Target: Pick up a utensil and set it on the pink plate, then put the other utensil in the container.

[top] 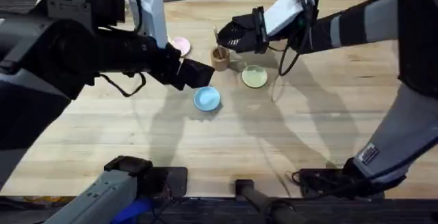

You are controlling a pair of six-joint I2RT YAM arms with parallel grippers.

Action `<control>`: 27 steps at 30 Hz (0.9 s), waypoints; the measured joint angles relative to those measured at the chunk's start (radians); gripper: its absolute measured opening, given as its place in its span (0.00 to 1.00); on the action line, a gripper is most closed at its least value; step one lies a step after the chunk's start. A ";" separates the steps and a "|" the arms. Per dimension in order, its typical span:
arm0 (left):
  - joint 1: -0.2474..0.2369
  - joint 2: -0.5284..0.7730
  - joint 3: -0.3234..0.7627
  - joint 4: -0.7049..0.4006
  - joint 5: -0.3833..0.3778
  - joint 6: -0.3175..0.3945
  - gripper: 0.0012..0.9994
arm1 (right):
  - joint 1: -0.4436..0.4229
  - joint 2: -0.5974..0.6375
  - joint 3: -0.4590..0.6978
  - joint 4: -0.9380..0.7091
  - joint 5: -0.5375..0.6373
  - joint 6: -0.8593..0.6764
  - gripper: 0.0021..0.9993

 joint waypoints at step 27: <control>0.000 0.000 0.000 0.000 0.000 0.000 1.00 | 0.004 0.066 -0.042 0.041 0.000 -0.141 0.37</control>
